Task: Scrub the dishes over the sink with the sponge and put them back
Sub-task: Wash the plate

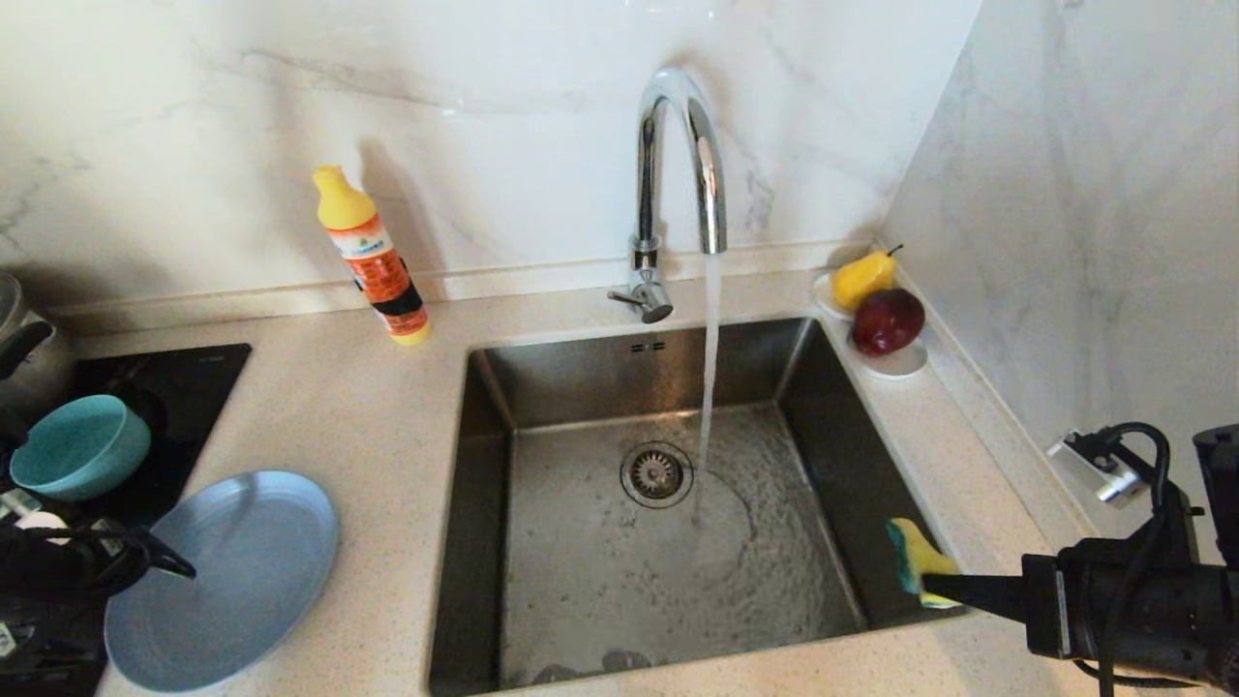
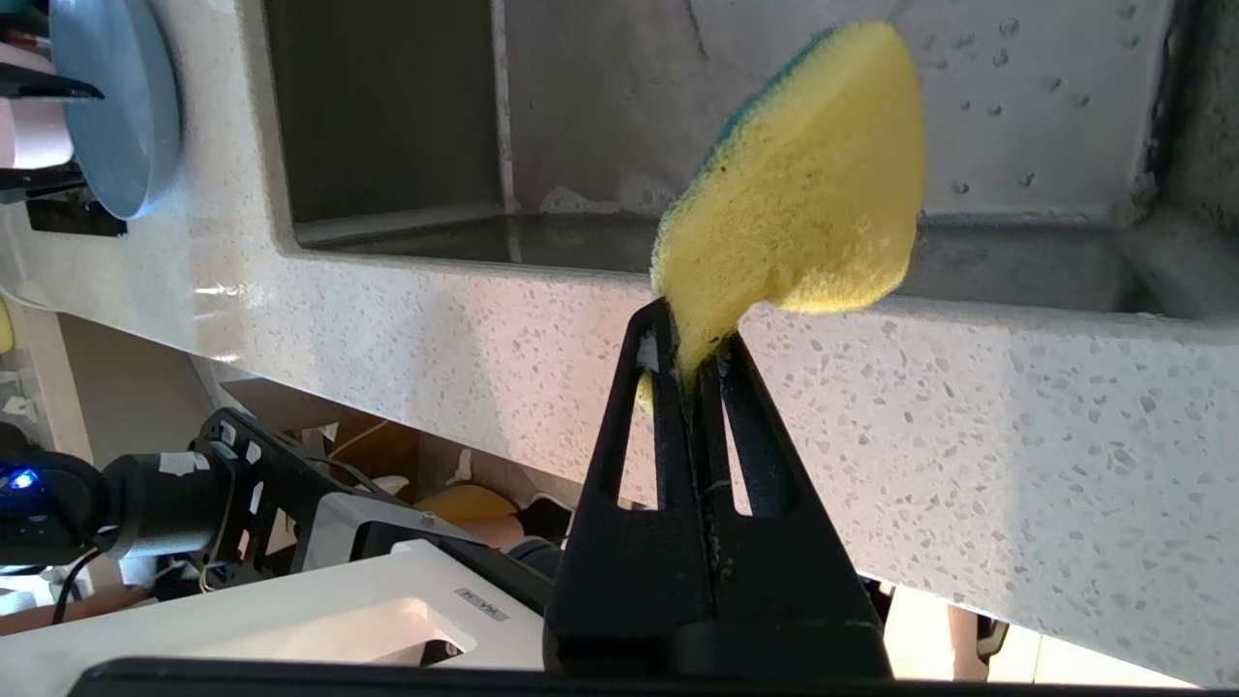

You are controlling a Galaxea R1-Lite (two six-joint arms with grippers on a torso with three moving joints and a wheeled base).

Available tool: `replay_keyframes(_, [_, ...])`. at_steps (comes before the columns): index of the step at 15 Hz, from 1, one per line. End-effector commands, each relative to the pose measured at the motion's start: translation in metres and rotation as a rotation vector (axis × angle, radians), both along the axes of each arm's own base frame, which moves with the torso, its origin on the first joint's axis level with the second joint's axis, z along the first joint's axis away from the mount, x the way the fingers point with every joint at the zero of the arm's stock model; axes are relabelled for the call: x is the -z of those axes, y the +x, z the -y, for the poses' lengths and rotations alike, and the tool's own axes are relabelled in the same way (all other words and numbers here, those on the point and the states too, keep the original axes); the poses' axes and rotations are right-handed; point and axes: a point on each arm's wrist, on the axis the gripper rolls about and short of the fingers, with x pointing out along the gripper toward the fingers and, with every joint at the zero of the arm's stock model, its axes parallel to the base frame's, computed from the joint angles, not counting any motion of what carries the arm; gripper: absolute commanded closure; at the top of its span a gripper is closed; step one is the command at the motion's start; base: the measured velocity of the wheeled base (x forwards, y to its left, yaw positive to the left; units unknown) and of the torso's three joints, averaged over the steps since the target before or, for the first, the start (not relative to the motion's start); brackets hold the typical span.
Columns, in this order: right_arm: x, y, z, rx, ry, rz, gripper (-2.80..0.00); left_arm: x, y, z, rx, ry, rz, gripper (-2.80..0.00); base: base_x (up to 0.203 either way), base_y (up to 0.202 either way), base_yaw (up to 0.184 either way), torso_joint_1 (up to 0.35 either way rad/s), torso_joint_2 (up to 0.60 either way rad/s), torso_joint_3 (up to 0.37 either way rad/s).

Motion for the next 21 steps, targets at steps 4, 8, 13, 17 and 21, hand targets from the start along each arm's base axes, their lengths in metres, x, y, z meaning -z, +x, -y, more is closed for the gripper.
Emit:
replay_keyframes(4, [0.003, 0.0, 0.0, -0.002, -0.002, -0.013, 0.0, 0.001, 0.004, 0.0, -0.008, -0.079, 0.058, -2.8, 0.0, 0.0, 0.0, 0.0, 0.0, 0.0])
replay_keyframes(8, [0.004, -0.001, 0.0, -0.003, -0.003, -0.013, 0.0, 0.002, 0.006, -0.001, -0.003, -0.106, 0.087, -2.8, 0.0, 0.0, 0.0, 0.0, 0.0, 0.0])
replay_keyframes(13, [0.006, 0.001, 0.0, 0.0, 0.005, 0.006, 0.0, 0.003, 0.006, -0.001, -0.001, -0.118, 0.09, -2.8, 0.0, 0.0, 0.0, 0.0, 0.0, 0.0])
replay_keyframes(17, [0.008, 0.003, -0.001, 0.001, 0.001, -0.004, 0.0, 0.009, 0.009, -0.002, 0.0, -0.12, 0.082, 0.0, 0.0, 0.0, 0.0, 0.0, 0.0, 0.0])
replay_keyframes(21, [0.008, 0.004, -0.001, 0.001, 0.001, -0.004, 0.0, 0.015, 0.011, -0.004, -0.005, -0.126, 0.071, 0.0, 0.0, 0.0, 0.0, 0.0, 0.0, 0.0])
